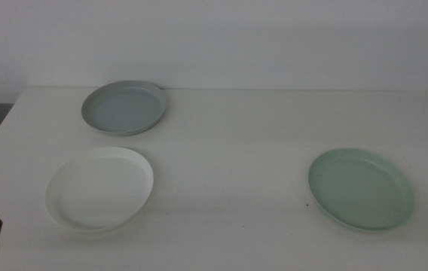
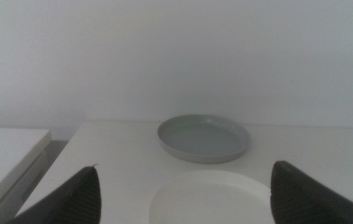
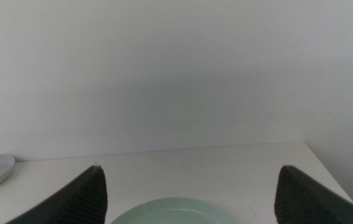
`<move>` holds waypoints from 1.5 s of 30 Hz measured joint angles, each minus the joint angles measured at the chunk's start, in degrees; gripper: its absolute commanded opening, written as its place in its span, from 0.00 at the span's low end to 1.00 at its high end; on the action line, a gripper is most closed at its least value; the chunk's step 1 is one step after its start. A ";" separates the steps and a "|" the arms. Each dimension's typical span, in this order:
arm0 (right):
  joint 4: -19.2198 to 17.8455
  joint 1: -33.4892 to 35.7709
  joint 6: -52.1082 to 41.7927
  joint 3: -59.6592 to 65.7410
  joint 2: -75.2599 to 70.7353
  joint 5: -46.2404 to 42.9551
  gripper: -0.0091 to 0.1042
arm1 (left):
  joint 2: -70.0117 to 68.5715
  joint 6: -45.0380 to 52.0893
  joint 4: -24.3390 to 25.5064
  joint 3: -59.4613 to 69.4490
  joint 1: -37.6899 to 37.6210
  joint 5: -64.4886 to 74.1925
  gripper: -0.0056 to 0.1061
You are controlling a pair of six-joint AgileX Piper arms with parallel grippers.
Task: Stack the three bowls on top of each other.
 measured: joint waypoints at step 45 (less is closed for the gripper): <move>0.00 0.00 0.00 0.00 0.00 0.00 0.90 | 87.61 15.77 -8.15 -68.59 9.62 54.92 0.89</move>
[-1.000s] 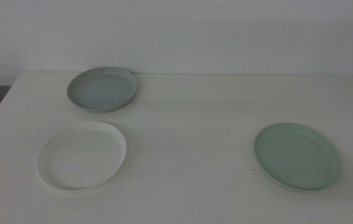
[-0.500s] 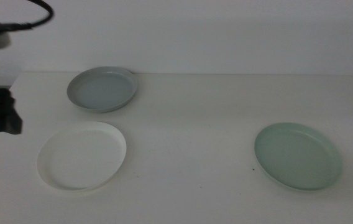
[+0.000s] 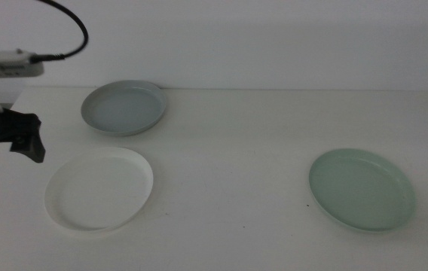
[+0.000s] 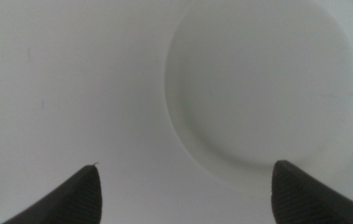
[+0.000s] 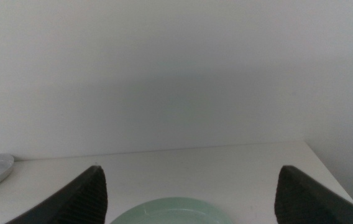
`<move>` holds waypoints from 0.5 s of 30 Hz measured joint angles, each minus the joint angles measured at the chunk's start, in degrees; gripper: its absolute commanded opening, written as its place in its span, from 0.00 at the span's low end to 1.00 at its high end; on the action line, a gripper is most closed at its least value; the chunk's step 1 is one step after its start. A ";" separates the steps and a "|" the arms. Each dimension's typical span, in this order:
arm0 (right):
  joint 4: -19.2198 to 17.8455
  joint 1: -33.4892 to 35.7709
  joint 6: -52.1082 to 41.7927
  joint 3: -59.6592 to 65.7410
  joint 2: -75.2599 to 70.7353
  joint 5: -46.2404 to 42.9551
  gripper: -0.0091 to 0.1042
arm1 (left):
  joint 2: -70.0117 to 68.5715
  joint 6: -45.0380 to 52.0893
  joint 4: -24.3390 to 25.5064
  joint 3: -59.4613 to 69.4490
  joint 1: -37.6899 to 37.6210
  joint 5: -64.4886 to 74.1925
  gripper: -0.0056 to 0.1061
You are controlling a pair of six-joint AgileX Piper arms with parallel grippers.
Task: Stack the three bowls on top of each other.
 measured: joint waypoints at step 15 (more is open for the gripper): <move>0.00 0.00 0.00 0.00 0.00 0.00 0.90 | 19.62 6.45 -1.92 -0.37 0.09 -10.56 0.89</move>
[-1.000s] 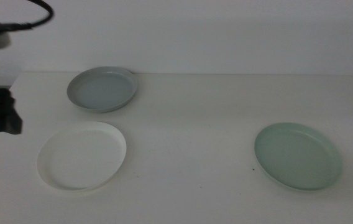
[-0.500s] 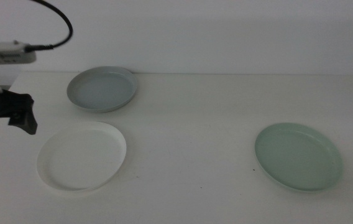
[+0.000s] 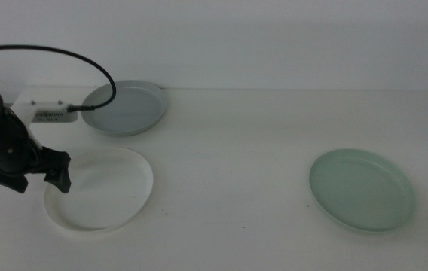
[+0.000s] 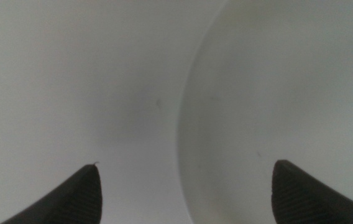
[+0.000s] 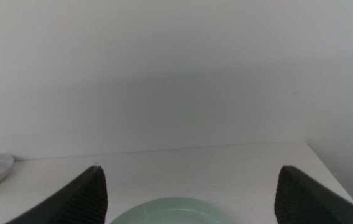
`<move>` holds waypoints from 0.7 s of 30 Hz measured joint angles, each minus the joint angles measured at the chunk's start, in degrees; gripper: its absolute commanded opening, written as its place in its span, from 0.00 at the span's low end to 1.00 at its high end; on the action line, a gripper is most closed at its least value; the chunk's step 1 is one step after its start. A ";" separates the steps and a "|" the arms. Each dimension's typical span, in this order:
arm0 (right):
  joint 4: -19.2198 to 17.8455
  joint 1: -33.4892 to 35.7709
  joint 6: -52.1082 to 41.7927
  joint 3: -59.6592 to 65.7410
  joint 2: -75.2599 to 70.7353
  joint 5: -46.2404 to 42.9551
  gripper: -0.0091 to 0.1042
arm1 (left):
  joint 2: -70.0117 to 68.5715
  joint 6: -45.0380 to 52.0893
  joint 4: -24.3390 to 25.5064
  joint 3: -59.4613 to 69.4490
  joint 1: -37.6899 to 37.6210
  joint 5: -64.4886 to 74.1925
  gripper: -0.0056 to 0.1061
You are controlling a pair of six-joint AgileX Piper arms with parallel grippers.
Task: Stack the three bowls on top of each other.
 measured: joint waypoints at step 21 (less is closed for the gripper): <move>0.00 0.00 0.00 0.00 0.00 0.00 0.90 | 4.59 -1.18 -3.50 -0.69 0.18 -3.87 0.03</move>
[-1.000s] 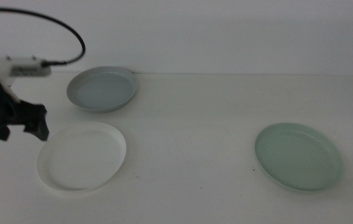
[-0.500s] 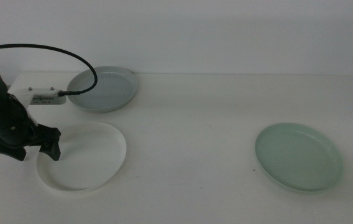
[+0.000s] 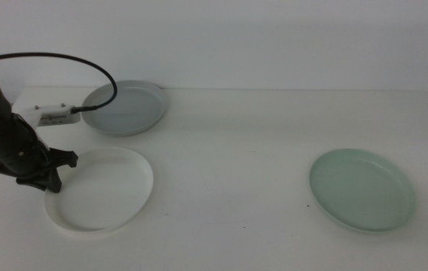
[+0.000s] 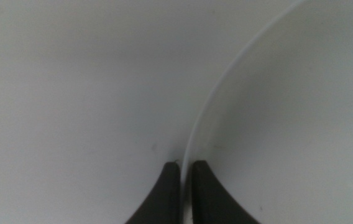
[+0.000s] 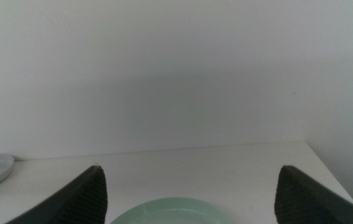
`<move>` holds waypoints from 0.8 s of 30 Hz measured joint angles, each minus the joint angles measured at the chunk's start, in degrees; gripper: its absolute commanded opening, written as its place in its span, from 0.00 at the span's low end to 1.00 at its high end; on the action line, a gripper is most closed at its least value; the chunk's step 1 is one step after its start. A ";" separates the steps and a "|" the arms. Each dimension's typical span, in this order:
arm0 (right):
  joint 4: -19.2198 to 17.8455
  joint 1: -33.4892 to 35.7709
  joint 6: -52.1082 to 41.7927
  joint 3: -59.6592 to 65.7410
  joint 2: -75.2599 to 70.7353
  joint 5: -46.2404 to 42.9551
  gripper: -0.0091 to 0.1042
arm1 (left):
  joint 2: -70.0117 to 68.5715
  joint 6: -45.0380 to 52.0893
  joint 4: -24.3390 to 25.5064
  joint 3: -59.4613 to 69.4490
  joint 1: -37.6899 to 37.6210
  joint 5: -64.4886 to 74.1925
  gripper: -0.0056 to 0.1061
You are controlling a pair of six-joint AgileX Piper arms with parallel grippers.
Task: Stack the three bowls on top of each other.
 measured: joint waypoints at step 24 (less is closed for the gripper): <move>0.00 0.00 0.00 0.00 0.00 -0.08 0.90 | 4.32 -14.20 -3.29 -25.46 -24.10 12.59 0.03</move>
